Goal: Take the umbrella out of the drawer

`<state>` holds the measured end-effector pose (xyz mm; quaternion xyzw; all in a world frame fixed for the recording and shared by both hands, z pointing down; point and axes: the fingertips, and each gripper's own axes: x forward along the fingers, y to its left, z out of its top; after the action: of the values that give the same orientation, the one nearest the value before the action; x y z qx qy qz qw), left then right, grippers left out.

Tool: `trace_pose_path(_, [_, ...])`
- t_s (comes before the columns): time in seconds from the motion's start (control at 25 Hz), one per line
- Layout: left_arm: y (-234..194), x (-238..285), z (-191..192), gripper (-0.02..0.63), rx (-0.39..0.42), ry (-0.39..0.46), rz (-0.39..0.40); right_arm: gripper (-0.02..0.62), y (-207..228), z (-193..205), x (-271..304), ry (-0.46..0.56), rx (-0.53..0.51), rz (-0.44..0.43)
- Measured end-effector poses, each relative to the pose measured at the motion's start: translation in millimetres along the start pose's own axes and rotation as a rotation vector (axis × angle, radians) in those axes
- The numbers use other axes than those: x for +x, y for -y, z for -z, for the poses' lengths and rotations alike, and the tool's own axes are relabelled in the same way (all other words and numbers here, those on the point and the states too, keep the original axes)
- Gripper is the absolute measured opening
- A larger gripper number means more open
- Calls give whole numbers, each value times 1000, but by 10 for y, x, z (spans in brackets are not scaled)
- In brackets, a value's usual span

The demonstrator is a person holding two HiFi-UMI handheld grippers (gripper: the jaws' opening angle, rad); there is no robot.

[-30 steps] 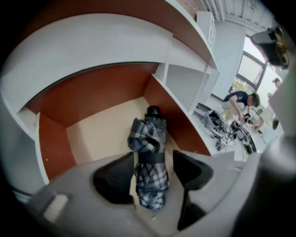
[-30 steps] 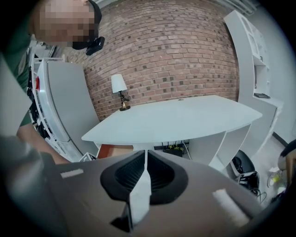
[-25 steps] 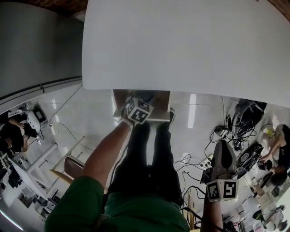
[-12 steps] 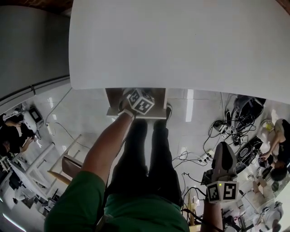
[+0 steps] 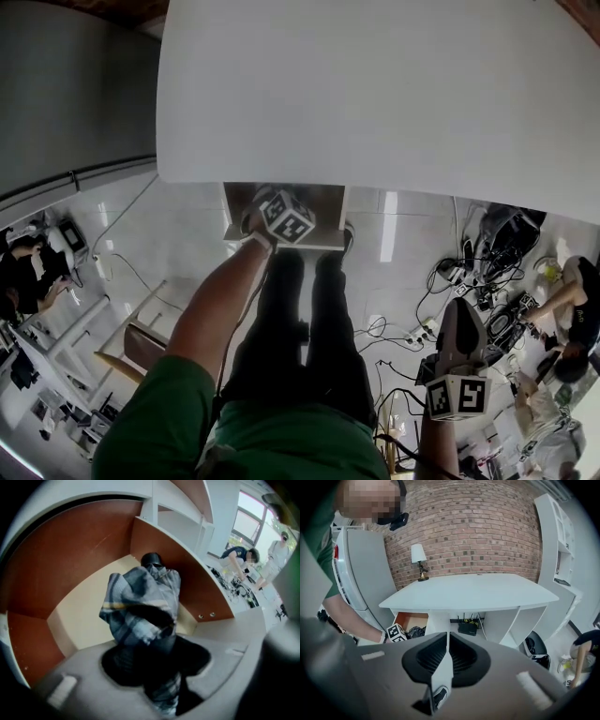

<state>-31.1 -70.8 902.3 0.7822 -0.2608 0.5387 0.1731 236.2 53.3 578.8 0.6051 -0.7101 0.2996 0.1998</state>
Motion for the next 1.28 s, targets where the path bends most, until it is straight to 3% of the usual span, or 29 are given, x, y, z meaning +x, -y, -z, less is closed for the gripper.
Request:
trace_pose_path(0.12, [9, -198, -27, 169, 38, 22, -3, 15, -82, -127, -3, 21, 9, -16])
trace_pose_path(0.52, [174, -879, -54, 170, 37, 80, 45, 15, -375, -622, -75, 85, -29, -76])
trace_pose_path(0.92, [375, -1965, -164, 170, -10, 188, 47, 15, -825, -1240, -155, 187, -54, -169])
trace_pose_path(1.28, [429, -2967, -376, 172, -66, 294, 37, 15, -1111, -1782, -396, 249, -108, -179])
